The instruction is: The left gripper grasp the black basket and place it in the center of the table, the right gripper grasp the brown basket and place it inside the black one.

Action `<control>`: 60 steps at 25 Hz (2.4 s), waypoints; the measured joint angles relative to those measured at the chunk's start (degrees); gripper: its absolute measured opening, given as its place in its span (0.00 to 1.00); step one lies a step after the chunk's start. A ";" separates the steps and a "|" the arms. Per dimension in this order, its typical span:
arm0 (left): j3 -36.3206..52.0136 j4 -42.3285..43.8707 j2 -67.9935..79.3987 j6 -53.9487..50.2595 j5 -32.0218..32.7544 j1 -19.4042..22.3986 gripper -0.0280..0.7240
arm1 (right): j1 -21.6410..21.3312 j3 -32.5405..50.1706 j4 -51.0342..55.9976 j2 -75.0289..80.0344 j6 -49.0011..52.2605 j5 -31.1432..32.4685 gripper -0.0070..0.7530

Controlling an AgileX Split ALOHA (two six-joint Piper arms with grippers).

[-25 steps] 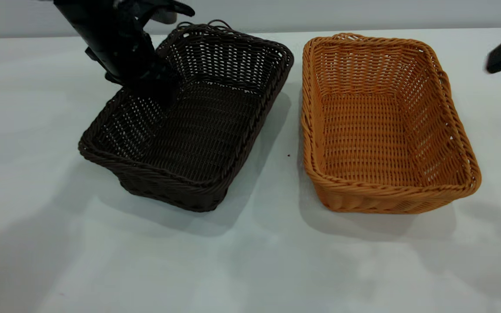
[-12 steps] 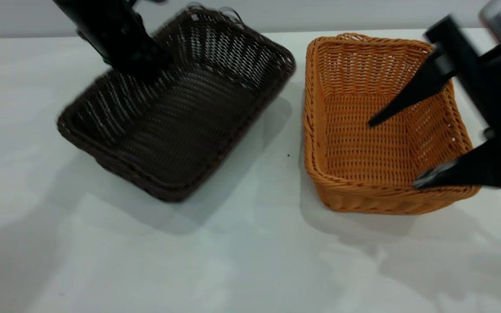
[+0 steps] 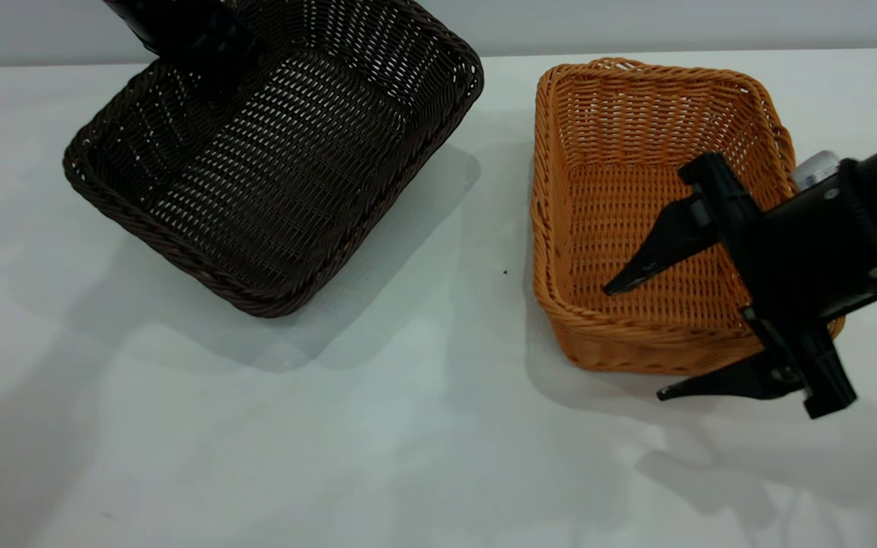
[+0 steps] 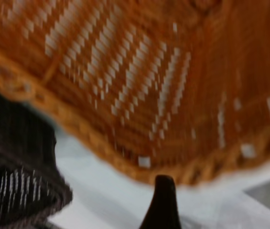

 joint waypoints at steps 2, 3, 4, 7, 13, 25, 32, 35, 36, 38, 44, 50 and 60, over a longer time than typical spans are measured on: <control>0.00 0.00 0.00 0.45 0.00 0.00 0.15 | 0.00 -2.11 0.20 2.26 -0.41 -0.62 0.75; 0.00 0.00 0.00 0.99 0.00 0.00 0.15 | 0.00 -2.90 0.31 3.37 -0.41 -0.76 0.73; 0.00 0.00 0.00 1.72 -0.06 0.00 0.15 | 0.00 -3.68 0.38 4.36 -0.53 -0.88 0.70; 0.00 0.00 0.00 3.81 -0.06 0.00 0.15 | 0.00 -4.56 0.45 6.52 -0.60 -1.93 0.57; 0.00 -0.01 0.00 4.97 -0.06 0.05 0.15 | -5.04 -4.89 1.97 7.42 -8.29 -4.97 0.16; 0.00 -0.08 -0.05 7.13 3.56 -1.68 0.15 | -38.43 -6.89 0.43 0.79 -34.13 4.73 0.10; 0.00 -0.04 -0.05 28.72 6.73 -12.64 0.15 | -43.00 -10.37 -0.79 -2.78 -40.69 16.42 0.10; -0.06 -0.22 0.00 37.60 6.03 -17.32 0.15 | -43.00 -10.80 -2.47 -2.78 -40.74 16.42 0.10; -0.06 -0.37 0.05 39.33 5.79 -18.63 0.15 | -43.07 -10.87 -2.56 -2.78 -40.74 16.42 0.10; -0.06 -0.43 0.33 40.83 5.12 -20.71 0.15 | -43.26 -10.91 -2.76 -2.78 -40.74 16.42 0.10; -0.13 -0.43 1.29 41.73 3.65 -23.90 0.15 | -43.31 -11.09 -3.10 -2.78 -40.74 16.46 0.10; -0.13 -0.58 1.62 39.53 3.72 -24.45 0.22 | -43.31 -11.09 -4.19 -2.78 -40.68 16.64 0.10; -0.13 -0.42 1.89 34.10 -1.80 -24.14 0.79 | -43.31 -11.09 -7.61 -2.78 -37.92 16.69 0.10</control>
